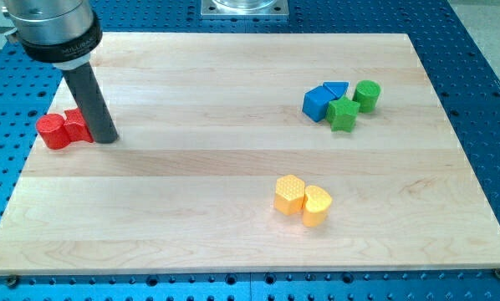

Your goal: Place your arm vertically above the yellow heart

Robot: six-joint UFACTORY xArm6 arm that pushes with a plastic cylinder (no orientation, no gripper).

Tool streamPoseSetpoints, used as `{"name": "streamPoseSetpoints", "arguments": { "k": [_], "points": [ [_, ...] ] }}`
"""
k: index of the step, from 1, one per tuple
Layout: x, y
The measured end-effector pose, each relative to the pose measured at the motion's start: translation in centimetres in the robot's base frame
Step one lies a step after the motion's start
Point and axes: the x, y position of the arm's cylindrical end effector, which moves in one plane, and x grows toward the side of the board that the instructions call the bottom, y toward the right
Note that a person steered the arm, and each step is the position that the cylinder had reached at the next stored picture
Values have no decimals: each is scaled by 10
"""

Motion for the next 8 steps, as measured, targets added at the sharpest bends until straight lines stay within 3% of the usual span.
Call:
{"name": "streamPoseSetpoints", "arguments": {
  "k": [1, 3, 4, 5, 6, 7, 8],
  "points": [
    [14, 5],
    [152, 51],
    [184, 79],
    [186, 83],
    [186, 141],
    [186, 252],
    [186, 314]
  ]
}}
